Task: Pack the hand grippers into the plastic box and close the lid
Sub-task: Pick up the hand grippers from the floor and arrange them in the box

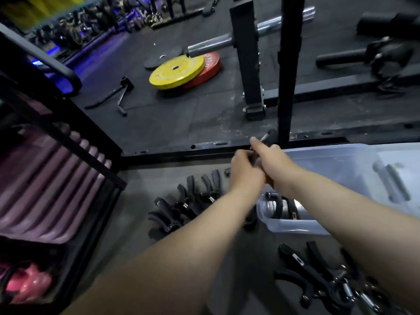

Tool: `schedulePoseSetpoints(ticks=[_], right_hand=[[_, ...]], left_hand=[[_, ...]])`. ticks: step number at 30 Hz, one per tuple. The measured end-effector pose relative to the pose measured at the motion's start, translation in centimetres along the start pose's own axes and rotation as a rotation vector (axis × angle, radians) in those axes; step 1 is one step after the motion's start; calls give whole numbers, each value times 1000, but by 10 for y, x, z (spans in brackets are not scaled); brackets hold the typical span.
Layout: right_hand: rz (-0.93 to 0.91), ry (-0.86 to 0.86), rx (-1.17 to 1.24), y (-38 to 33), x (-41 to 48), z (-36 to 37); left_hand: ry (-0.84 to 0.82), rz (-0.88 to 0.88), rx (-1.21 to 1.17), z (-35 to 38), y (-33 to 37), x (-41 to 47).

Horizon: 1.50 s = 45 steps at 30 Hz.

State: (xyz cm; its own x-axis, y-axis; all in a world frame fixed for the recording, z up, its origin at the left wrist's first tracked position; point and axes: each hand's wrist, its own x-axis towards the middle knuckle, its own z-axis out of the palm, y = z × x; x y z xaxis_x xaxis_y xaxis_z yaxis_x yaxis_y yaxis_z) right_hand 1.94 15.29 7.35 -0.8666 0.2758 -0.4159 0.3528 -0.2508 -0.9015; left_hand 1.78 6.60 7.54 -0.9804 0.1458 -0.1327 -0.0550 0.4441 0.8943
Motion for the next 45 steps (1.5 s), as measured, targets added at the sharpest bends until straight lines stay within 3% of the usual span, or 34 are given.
schedulePoseSetpoints(ticks=[3, 6, 11, 15, 24, 30, 45], right_hand=[[37, 261, 82, -7, 0, -27], [79, 279, 32, -10, 2, -78], [352, 182, -508, 20, 1, -153], [495, 146, -644, 49, 12, -166], [586, 79, -784, 99, 78, -160], [505, 126, -1255, 91, 69, -150], [542, 157, -1367, 113, 82, -150]], left_hand=[[-201, 205, 161, 25, 13, -26], [-438, 231, 326, 35, 5, -22], [-238, 191, 578, 30, -32, -5], [-196, 160, 562, 38, -62, 13], [-131, 139, 533, 55, -87, 16], [-110, 154, 504, 56, -92, 17], [-129, 139, 530, 57, -93, 18]])
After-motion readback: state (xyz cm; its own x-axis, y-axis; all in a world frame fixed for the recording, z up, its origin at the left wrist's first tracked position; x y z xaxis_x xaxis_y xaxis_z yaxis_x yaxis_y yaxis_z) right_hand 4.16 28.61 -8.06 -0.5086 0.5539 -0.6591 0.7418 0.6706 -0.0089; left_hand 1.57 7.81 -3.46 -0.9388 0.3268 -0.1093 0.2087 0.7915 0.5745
